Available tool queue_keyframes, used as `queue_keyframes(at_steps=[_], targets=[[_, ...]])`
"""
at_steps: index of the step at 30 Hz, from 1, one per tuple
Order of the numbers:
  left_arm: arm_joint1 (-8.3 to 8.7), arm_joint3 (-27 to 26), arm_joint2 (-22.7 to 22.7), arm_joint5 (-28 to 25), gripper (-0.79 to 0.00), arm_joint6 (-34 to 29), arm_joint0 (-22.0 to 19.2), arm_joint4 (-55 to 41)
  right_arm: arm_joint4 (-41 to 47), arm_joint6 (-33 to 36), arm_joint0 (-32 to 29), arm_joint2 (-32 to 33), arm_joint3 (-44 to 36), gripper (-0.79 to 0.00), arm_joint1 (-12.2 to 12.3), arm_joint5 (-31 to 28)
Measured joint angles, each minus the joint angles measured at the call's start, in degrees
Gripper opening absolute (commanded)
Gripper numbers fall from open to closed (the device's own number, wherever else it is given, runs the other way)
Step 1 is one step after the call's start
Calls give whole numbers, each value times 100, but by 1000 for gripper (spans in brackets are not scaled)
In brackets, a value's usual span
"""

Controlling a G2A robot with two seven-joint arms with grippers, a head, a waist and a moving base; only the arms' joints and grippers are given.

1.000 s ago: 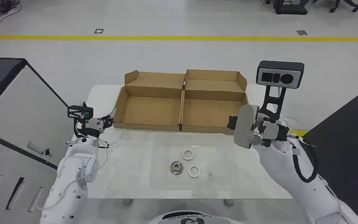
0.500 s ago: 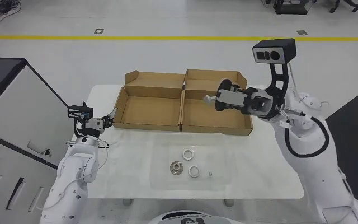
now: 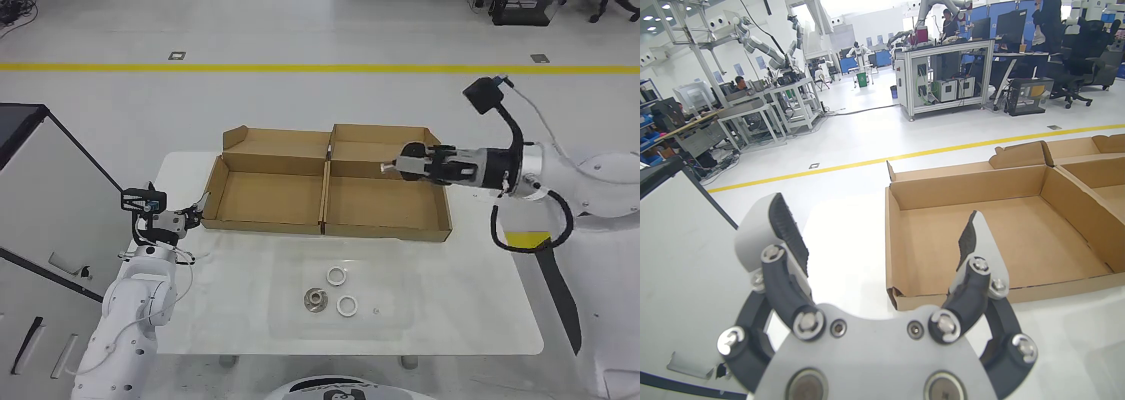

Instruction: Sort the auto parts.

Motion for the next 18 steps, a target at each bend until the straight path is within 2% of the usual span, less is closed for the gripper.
queue_keyframes(at_steps=[8, 18], targets=[[0, 0, 0, 0, 0, 0, 0, 0, -1318, 103, 219, -227, -10, -785, 88, 392], [0, 0, 0, 0, 0, 0, 0, 0, -2680, 594, 1172, -930, 600, -785, 135, 15]])
